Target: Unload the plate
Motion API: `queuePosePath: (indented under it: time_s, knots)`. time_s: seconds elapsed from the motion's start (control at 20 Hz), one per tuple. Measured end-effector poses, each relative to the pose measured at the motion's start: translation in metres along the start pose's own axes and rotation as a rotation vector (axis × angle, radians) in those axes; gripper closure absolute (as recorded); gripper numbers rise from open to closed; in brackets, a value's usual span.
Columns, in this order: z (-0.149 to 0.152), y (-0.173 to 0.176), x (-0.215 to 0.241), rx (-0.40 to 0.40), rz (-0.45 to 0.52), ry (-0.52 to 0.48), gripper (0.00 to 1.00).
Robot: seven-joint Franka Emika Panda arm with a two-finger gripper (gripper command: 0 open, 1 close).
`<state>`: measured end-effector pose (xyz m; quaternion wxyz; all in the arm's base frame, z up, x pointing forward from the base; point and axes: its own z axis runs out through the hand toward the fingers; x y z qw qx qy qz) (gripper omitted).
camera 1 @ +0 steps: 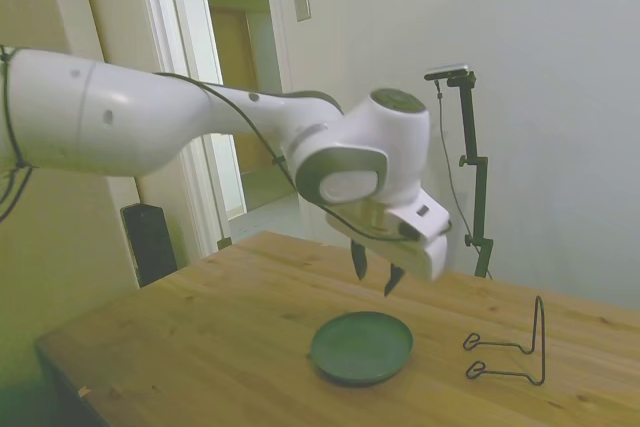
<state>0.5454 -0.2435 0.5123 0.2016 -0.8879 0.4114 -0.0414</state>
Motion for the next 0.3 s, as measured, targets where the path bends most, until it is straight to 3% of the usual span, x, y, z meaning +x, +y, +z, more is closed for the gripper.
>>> queuePosePath:
  time_s: [0.3]
  knots:
    - [-0.001, -0.017, -0.061, -0.027, -0.039, -0.049, 0.00]
